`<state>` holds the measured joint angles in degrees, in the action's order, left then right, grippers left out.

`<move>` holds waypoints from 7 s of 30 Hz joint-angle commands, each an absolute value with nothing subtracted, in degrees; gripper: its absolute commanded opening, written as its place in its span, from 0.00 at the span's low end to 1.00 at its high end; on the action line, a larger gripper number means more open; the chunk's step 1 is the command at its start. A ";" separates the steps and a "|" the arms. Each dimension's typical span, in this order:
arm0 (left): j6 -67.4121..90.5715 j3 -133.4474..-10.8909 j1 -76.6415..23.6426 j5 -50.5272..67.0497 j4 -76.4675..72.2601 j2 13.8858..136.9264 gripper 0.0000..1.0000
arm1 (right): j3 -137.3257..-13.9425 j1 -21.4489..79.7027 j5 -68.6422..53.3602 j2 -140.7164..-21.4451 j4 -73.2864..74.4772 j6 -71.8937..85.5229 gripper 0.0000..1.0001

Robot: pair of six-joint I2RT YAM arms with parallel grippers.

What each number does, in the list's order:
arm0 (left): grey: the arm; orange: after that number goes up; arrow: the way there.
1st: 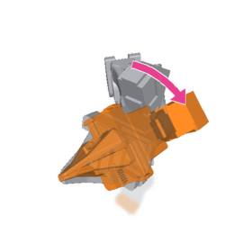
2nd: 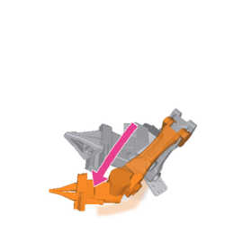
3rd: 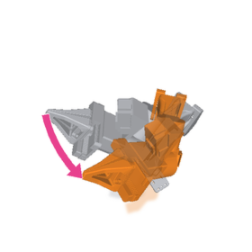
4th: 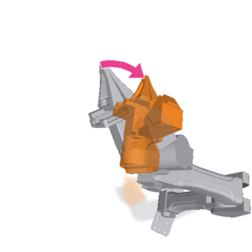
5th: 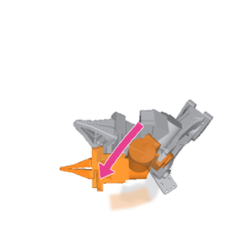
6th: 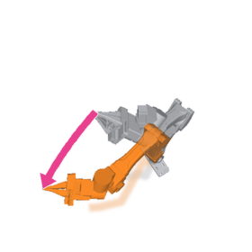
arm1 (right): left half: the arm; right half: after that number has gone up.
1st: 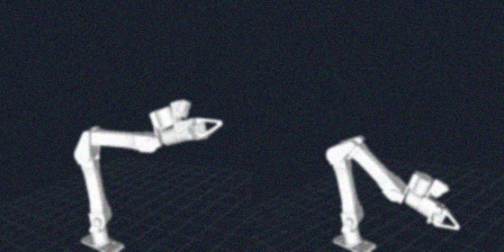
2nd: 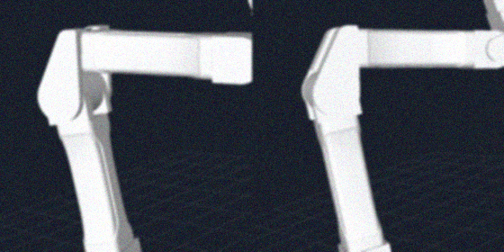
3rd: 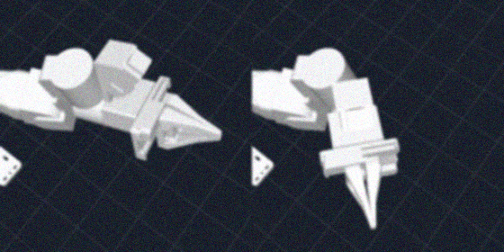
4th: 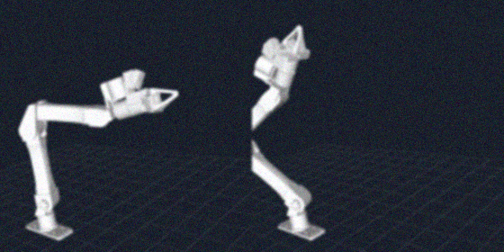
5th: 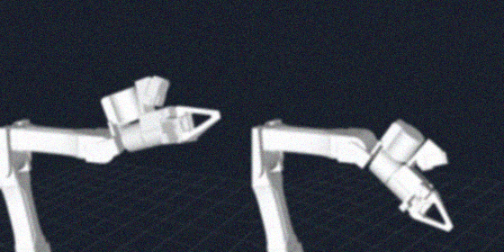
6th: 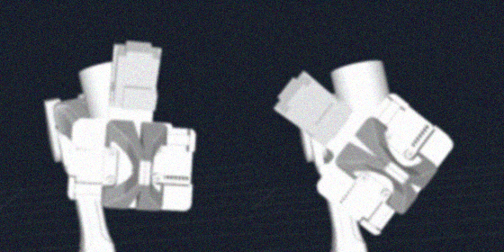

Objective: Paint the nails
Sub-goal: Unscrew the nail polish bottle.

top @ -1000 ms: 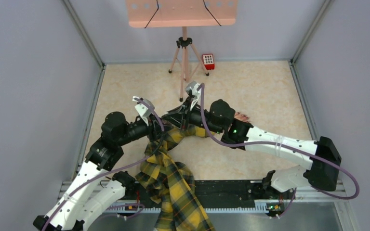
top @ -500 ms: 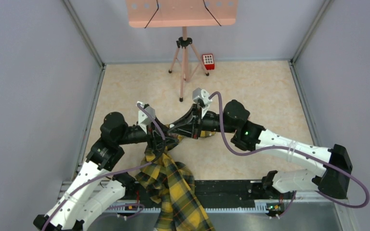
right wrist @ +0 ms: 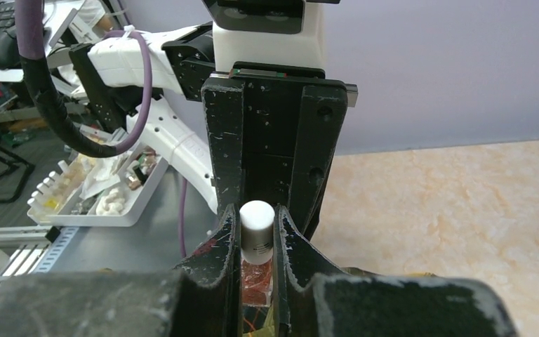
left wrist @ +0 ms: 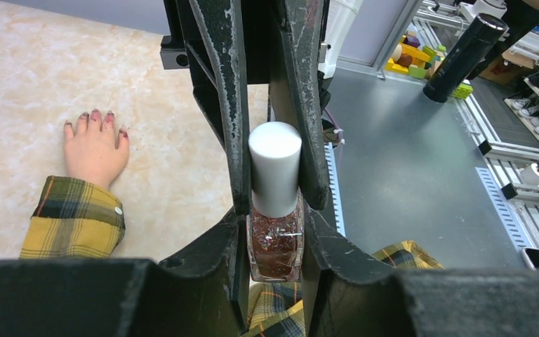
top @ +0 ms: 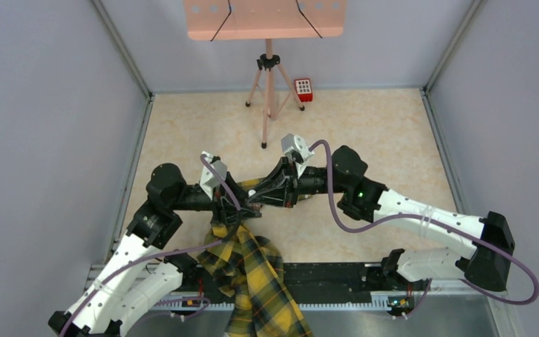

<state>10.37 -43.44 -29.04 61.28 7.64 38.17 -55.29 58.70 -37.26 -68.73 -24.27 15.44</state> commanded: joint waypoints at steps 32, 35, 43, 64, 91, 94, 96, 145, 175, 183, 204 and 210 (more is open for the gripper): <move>5.37 -45.10 -29.00 21.62 16.47 39.84 0.00 | -55.27 62.29 6.86 -71.32 -24.53 22.25 0.65; 5.27 -45.20 -29.00 21.93 16.58 40.07 0.00 | -56.95 62.54 6.03 -73.28 -24.61 22.53 0.60; 5.28 -45.48 -29.00 22.96 17.07 41.09 0.00 | -59.92 62.78 4.76 -77.30 -22.94 23.79 0.54; 4.99 -45.54 -28.96 24.42 17.32 41.65 0.00 | -62.31 62.84 3.10 -80.90 -23.00 24.57 0.43; 7.00 -45.05 -28.89 36.89 13.83 39.14 0.00 | -59.84 62.75 -2.04 -74.68 -17.94 15.53 0.00; 7.52 -44.83 -28.86 40.66 12.80 38.87 0.00 | -59.38 62.47 -6.62 -73.56 -17.46 13.76 0.00; 8.02 -44.50 -28.92 43.63 11.74 38.57 0.00 | -58.68 61.88 -10.62 -72.81 -17.84 13.69 0.00; 4.69 -45.62 -29.00 29.02 16.61 39.83 0.00 | -55.62 54.41 -6.49 -66.80 -16.31 21.58 0.71; 4.20 -46.41 -29.00 25.34 18.48 41.68 0.00 | -67.84 59.98 -5.13 -80.68 -12.39 21.77 0.41; 3.96 -46.62 -28.97 25.31 18.69 41.26 0.00 | -67.85 60.01 -7.87 -80.59 -12.16 19.64 0.00; 7.11 -46.13 -27.88 54.47 12.84 38.84 0.00 | -63.20 59.90 -32.95 -72.47 -9.77 7.03 0.00; 8.26 -45.91 -27.86 61.43 11.14 38.69 0.00 | -63.09 59.89 -39.39 -72.08 -10.28 7.14 0.00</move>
<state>6.11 -44.14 -27.90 53.47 17.80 39.11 -63.81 59.33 -30.20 -73.10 -8.60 8.56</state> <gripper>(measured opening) 0.317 0.081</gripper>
